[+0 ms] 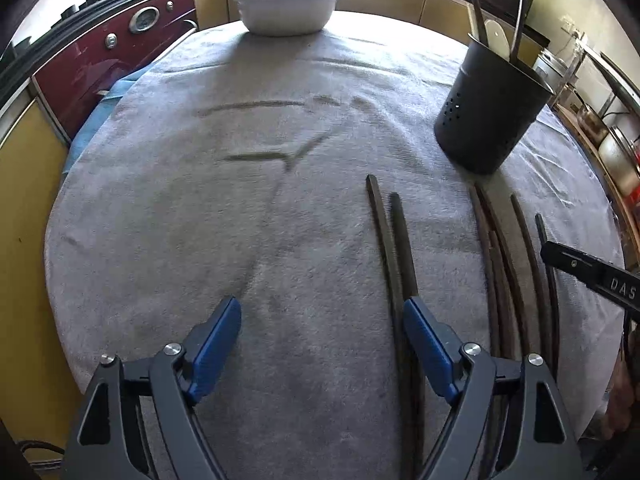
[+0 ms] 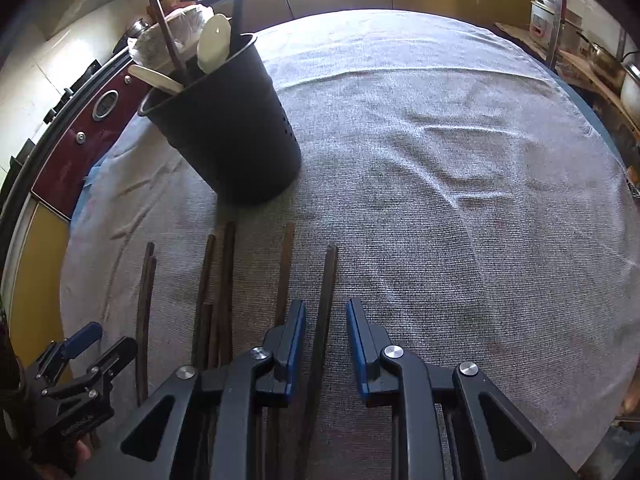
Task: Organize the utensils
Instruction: 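Position both open tools above the remaining dark chopsticks, then close the left tool on a chopstick while the right tool grasps another chopstick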
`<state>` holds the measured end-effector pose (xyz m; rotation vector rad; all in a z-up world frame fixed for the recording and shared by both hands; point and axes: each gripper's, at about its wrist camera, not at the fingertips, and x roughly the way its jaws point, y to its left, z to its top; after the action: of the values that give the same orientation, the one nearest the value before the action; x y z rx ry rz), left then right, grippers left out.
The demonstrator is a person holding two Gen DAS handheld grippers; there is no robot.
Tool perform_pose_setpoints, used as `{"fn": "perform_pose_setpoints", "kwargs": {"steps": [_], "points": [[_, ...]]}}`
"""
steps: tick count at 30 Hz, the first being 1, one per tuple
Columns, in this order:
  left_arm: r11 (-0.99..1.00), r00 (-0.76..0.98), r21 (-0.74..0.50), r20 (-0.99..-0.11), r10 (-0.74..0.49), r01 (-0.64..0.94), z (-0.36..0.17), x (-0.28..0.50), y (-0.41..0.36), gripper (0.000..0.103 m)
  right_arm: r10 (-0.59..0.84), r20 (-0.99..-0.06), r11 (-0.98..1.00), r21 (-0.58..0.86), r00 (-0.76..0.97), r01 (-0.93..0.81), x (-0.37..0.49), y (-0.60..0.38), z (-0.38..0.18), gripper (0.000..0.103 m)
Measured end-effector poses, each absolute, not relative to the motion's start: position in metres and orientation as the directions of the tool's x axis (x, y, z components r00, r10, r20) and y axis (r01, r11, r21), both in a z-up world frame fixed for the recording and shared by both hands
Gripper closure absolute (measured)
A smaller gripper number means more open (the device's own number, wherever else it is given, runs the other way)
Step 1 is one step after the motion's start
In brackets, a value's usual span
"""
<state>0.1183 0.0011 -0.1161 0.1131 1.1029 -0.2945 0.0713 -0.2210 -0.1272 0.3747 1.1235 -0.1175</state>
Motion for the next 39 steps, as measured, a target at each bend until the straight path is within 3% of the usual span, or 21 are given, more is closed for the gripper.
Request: {"fn": "perform_pose_setpoints", "kwargs": {"steps": [2,8,10,19,26,30,32,36,39], "points": [[0.951,0.431,0.002,-0.892,-0.138,0.308,-0.12,0.12,-0.008,0.019,0.096,-0.896,0.931,0.234,0.434,0.278,0.072,-0.221,-0.129,0.079],[0.951,0.437,-0.009,-0.887,-0.15,0.309,-0.123,0.125,0.001,0.019,0.118,-0.892,0.927,0.257,0.435,0.275,0.071,-0.226,-0.129,0.079],[0.95,0.432,-0.008,-0.889,-0.15,0.313,-0.122,0.128,0.003,0.023,0.113,-0.897,0.933,0.244,0.426,0.266,0.072,-0.226,-0.129,0.079],[0.934,0.247,-0.022,-0.962,-0.117,0.358,-0.119,0.182,-0.019,0.023,0.148,-0.958,0.943,0.211,0.245,0.256,0.108,-0.229,-0.125,0.08],[0.942,0.18,-0.046,-0.977,-0.111,0.332,-0.118,0.212,-0.025,0.024,0.141,-0.967,0.942,0.197,0.212,0.272,0.125,-0.228,-0.124,0.078],[0.943,0.221,-0.004,-0.972,-0.082,0.334,-0.115,0.219,-0.029,0.042,0.103,-0.969,0.955,0.159,0.223,0.25,0.128,-0.219,-0.122,0.079],[0.939,0.237,-0.004,-0.967,-0.091,0.344,-0.114,0.219,-0.031,0.053,0.069,-0.971,0.963,0.125,0.23,0.239,0.128,-0.212,-0.122,0.086],[0.935,0.275,-0.014,-0.954,-0.119,0.354,-0.109,0.222,-0.038,0.088,0.049,-0.965,0.966,0.111,0.259,0.233,0.126,-0.206,-0.122,0.093],[0.936,0.301,-0.023,-0.944,-0.137,0.352,-0.108,0.22,-0.037,0.093,0.059,-0.958,0.965,0.127,0.282,0.228,0.121,-0.21,-0.122,0.095]]}}
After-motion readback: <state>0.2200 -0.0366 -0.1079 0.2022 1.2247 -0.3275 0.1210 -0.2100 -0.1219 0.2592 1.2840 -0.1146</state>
